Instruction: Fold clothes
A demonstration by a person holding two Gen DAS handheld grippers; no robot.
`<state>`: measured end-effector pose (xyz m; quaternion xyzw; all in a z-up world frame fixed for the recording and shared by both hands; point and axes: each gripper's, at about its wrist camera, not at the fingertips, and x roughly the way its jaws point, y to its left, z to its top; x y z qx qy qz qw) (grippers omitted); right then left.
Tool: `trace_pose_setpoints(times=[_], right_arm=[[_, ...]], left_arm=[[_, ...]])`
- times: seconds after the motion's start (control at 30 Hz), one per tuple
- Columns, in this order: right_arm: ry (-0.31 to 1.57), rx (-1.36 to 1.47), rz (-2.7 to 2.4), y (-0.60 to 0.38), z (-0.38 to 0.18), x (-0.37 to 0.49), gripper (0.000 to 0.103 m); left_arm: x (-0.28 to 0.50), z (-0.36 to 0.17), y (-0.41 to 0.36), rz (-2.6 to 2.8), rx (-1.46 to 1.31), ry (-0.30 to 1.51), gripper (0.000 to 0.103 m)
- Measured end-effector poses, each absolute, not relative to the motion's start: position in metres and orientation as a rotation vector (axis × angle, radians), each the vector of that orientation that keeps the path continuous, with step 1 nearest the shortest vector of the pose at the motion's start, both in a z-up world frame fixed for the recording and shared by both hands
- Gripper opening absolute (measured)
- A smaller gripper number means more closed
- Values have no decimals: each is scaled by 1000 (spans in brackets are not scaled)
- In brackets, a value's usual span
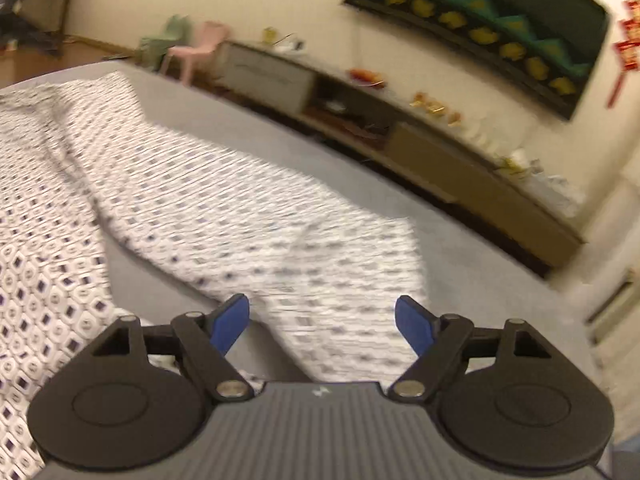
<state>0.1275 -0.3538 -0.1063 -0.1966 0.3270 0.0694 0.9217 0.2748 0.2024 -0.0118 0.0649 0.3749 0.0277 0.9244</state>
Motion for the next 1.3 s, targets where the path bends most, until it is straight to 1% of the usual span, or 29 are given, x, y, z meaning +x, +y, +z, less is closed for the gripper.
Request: trace_pose_setpoints(times=[0.07,0.1,0.13,0.17,0.2,0.23,0.3,0.33,0.37,0.4,0.47,0.5,0.73,0.87,0.93,0.97,1.0,1.03,1.07,1.1,1.13,1.2,1.23,1.27,1.3], right_arm=[[708,-403,161,-349,-113,135,78],[726,-403,170,-347,-117,139,65],[744,-402,179,-344,-120,143,39],[762,-402,188,-342,-124,147,27],[763,-375,160,-348,-120,151,2],[762,-346,128,-356,-116,154,3],[740,-268,38,-376,-101,159,2],[703,-94,-3,-402,-87,158,2],[661,92,-42,-429,-73,156,2],[615,276,-81,-456,-59,154,2],[529,616,-89,-503,-61,147,2],[481,785,-90,-526,-63,143,2],[584,622,-263,-519,-66,185,2],[643,516,-362,-514,-67,209,3],[672,444,-412,-508,-70,221,6],[686,396,-439,-503,-73,228,8],[699,349,-465,-498,-76,234,16],[712,301,-490,-494,-78,240,27],[700,266,-498,-489,-74,238,34],[667,253,-490,-482,-64,228,49],[633,241,-481,-475,-55,218,56],[618,221,-370,-456,-41,191,59],[642,202,-294,-443,-37,176,62],[681,178,-213,-428,-34,162,62],[723,162,-141,-415,-36,145,62]], left_arm=[[302,-28,184,37,194,814,24],[314,-37,175,26,219,840,24],[325,-46,166,16,244,865,25],[329,-52,166,47,268,869,25],[333,-59,167,78,293,873,26],[337,-65,167,109,317,877,27],[345,-78,168,172,366,884,25],[348,-85,169,204,391,888,18],[351,-90,178,266,423,889,14],[353,-96,187,329,455,890,13],[358,-106,211,451,482,916,1],[359,-108,222,487,468,922,0],[354,-106,254,499,434,961,0],[372,-105,268,541,407,979,0],[382,-102,276,563,375,995,0],[383,-99,282,570,341,999,3],[379,-94,287,567,294,982,5],[372,-86,289,553,252,947,8],[362,-77,288,537,219,910,13],[348,-68,285,500,198,879,15],[333,-60,282,463,178,848,17],[293,-45,270,361,163,804,18],[269,-39,264,308,168,791,22],[243,-35,260,246,168,786,28],[220,-36,256,199,165,795,30]])
